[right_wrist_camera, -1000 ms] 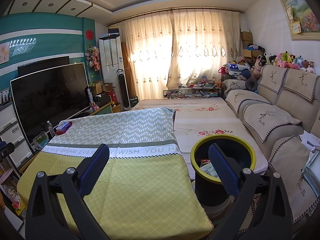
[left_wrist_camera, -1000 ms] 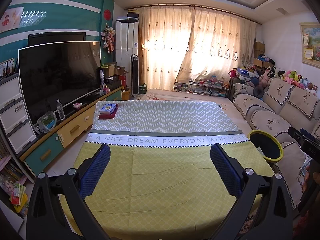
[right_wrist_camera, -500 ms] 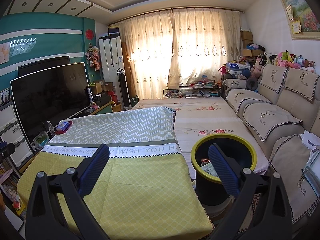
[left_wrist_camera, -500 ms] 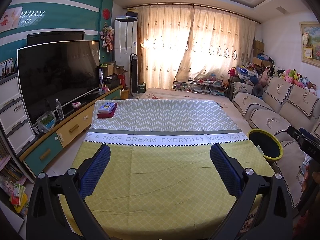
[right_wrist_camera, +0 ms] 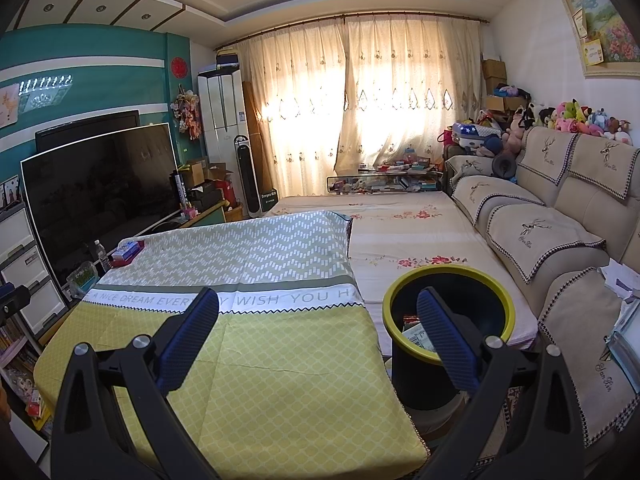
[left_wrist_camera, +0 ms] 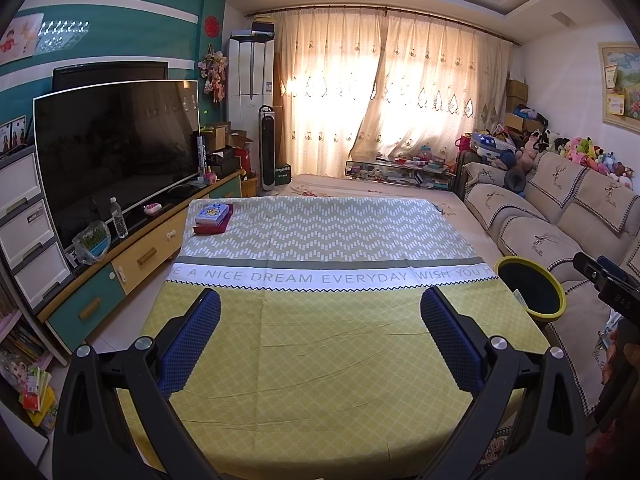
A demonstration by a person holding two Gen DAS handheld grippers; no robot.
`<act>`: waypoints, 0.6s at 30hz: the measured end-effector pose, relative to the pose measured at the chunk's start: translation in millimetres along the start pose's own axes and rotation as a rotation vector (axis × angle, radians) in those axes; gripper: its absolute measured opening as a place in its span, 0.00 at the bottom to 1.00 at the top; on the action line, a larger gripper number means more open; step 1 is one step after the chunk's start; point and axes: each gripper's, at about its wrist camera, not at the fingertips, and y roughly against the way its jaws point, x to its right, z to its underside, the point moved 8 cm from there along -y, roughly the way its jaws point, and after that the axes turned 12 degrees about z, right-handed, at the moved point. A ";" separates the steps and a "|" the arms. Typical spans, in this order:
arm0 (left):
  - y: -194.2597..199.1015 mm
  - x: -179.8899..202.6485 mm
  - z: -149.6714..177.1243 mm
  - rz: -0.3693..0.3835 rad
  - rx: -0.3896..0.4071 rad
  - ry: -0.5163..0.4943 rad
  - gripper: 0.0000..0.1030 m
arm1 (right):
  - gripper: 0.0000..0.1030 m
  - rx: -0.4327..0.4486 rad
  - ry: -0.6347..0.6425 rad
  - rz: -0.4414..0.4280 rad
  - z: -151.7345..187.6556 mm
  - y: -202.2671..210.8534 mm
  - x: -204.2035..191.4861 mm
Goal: Collect trash
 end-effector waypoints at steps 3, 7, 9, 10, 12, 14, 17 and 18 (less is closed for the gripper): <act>-1.9 -0.5 1.9 -0.002 -0.002 0.001 0.96 | 0.92 -0.002 0.000 -0.001 2.8 -0.8 -0.2; -3.5 -0.5 3.5 0.000 -0.006 0.001 0.95 | 0.92 -0.002 0.001 -0.001 3.4 -0.7 -0.9; -4.4 -1.4 4.5 0.000 -0.009 0.003 0.95 | 0.92 -0.004 0.001 -0.001 3.2 -0.9 -0.7; -4.9 -2.0 3.9 0.000 -0.011 0.004 0.95 | 0.92 -0.003 0.001 -0.001 2.5 -0.7 -0.5; -6.0 -1.9 4.4 -0.004 -0.014 0.004 0.95 | 0.92 -0.006 0.001 -0.002 5.6 -1.5 -1.5; -7.2 -3.7 3.2 0.000 -0.014 0.009 0.95 | 0.92 -0.009 0.000 -0.004 8.7 -3.3 -3.3; -7.6 -3.7 1.6 0.003 0.012 -0.004 0.95 | 0.92 -0.013 -0.001 -0.006 10.1 -5.1 -3.7; -9.4 -4.6 1.7 -0.006 0.007 -0.006 0.95 | 0.92 -0.015 -0.001 -0.008 11.1 -6.0 -3.8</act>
